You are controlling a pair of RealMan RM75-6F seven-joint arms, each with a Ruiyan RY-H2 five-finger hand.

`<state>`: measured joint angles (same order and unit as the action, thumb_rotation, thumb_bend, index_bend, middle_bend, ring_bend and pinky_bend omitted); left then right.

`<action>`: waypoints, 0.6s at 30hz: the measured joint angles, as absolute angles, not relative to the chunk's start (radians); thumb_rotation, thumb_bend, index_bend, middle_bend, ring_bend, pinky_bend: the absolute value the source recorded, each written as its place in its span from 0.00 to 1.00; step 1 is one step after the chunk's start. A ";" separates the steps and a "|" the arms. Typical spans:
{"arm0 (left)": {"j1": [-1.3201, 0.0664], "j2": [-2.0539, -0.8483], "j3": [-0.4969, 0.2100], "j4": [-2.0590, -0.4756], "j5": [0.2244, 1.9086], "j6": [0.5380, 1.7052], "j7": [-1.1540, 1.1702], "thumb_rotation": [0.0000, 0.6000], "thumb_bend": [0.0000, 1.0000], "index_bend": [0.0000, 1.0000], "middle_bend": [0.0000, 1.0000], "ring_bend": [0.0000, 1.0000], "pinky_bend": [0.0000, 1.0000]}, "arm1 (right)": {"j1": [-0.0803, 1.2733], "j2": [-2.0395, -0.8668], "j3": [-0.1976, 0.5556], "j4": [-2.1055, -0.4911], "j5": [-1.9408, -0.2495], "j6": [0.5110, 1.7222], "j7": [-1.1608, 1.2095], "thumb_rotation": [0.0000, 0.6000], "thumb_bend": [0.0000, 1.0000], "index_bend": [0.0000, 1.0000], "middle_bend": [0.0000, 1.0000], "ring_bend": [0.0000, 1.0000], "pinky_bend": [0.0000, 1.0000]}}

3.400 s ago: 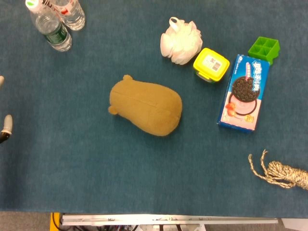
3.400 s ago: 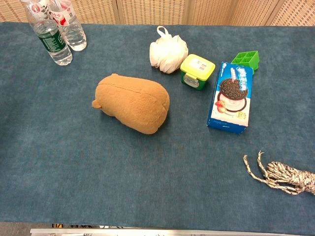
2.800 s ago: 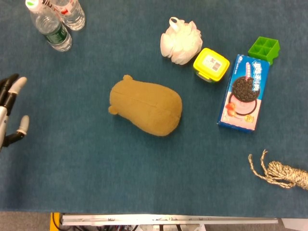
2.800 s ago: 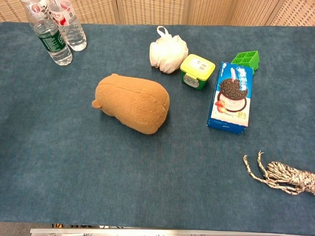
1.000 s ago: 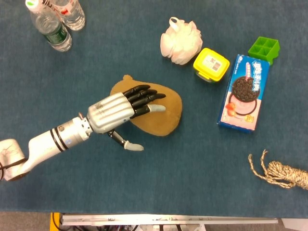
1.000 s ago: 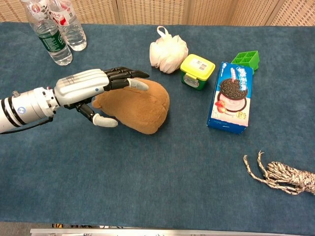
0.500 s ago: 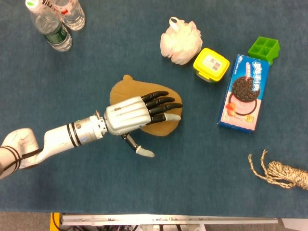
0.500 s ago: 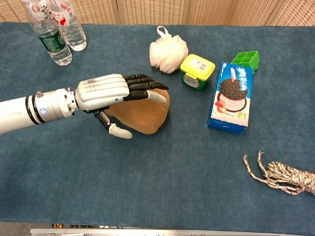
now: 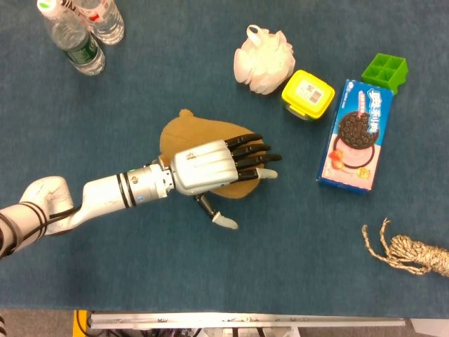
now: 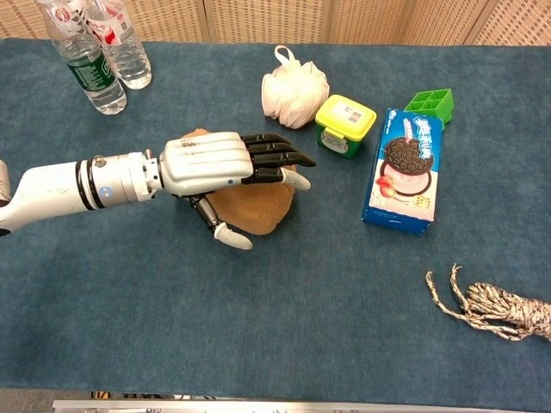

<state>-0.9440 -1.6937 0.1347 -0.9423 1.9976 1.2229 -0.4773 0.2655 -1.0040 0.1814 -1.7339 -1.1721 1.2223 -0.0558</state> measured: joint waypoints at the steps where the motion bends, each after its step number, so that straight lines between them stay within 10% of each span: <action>1: -0.948 -1.698 0.134 -0.942 1.994 1.220 -0.475 0.23 0.08 0.12 0.04 0.03 0.00 | 0.266 -1.004 0.181 -1.733 -1.171 1.222 -0.056 1.00 0.22 0.16 0.23 0.14 0.23; 18: -0.944 -1.708 0.190 -0.898 1.976 1.208 -0.377 0.23 0.08 0.12 0.04 0.03 0.00 | 0.261 -1.002 0.176 -1.736 -1.173 1.223 -0.047 1.00 0.22 0.16 0.23 0.15 0.23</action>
